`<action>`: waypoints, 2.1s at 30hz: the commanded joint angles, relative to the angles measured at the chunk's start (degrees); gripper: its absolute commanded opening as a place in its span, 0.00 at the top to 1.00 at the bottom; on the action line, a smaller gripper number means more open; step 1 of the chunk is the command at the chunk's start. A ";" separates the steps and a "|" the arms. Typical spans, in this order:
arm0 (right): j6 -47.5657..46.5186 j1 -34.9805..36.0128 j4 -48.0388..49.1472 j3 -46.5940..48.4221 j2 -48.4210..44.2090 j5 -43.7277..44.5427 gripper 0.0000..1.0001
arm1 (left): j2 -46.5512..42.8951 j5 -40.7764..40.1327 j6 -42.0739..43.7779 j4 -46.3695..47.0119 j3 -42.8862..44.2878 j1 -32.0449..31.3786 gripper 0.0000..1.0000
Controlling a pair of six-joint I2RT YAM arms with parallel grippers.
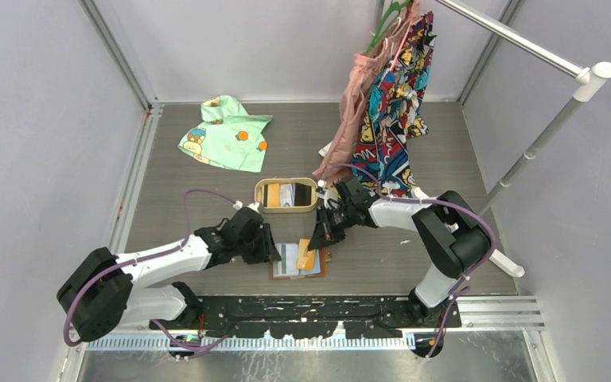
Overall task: Put the credit cards into the card holder
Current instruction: Insert the credit card into the card holder.
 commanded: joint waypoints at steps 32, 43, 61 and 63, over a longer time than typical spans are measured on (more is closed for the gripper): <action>12.45 6.69 -1.07 0.00 4.77 8.90 0.99 | -1.38 1.00 1.11 2.09 -2.48 -0.29 0.63; 10.08 7.60 -2.14 4.25 7.44 6.52 0.92 | -0.97 1.89 1.33 3.53 -2.64 -0.30 0.58; 8.97 7.61 -2.87 4.92 6.78 7.14 0.81 | -18.18 -13.13 4.10 -12.03 3.59 -5.87 0.39; 8.83 7.67 -3.00 4.88 6.82 7.22 0.81 | -16.22 -17.32 4.10 -13.33 5.90 -9.71 0.39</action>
